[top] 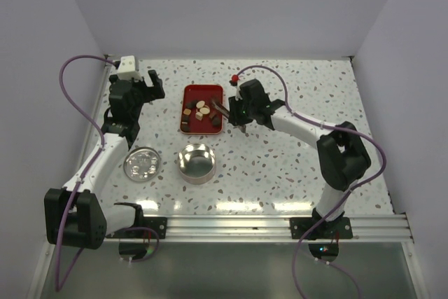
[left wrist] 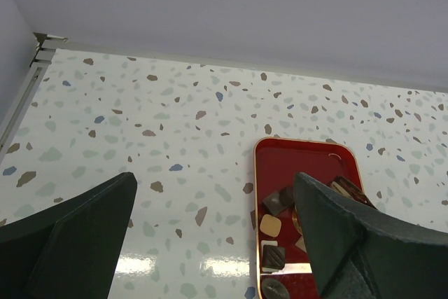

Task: Pack the chocolate

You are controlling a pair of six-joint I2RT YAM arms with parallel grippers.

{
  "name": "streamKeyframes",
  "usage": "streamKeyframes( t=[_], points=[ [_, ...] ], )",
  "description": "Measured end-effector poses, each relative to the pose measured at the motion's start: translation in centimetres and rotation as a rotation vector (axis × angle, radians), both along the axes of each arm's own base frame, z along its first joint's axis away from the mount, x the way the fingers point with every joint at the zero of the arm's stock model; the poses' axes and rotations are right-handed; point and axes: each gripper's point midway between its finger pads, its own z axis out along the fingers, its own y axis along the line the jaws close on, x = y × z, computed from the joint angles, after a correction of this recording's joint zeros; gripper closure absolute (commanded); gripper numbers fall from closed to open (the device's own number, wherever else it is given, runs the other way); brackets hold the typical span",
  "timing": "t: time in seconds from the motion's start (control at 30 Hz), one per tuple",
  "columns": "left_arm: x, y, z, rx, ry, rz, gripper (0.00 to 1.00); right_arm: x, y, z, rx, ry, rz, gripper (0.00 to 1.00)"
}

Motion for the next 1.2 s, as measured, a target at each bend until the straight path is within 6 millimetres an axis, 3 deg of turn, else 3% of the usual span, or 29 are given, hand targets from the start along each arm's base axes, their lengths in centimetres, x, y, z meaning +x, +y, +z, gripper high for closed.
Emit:
streamKeyframes(
  t=[0.17,0.53,0.73,0.97,1.2],
  points=[
    [0.0,0.0,0.0,0.000,0.000,0.000,0.00,-0.1,-0.2,1.1,0.001,-0.021,0.002,0.78],
    [0.0,0.0,0.0,0.000,0.000,0.000,0.00,-1.2,-0.7,6.9,0.058,-0.117,0.035,0.82],
    [0.0,0.0,0.0,0.000,0.001,0.001,0.00,-4.5,-1.7,9.2,0.076,-0.117,0.110,0.82],
    [0.0,0.1,-0.2,0.001,0.004,0.006,0.00,-10.0,-2.6,12.3,0.144,-0.117,0.242,0.83],
    [0.0,0.2,-0.2,0.002,0.004,0.011,0.00,-15.2,-1.9,11.3,0.156,-0.032,0.400,0.83]
  ],
)
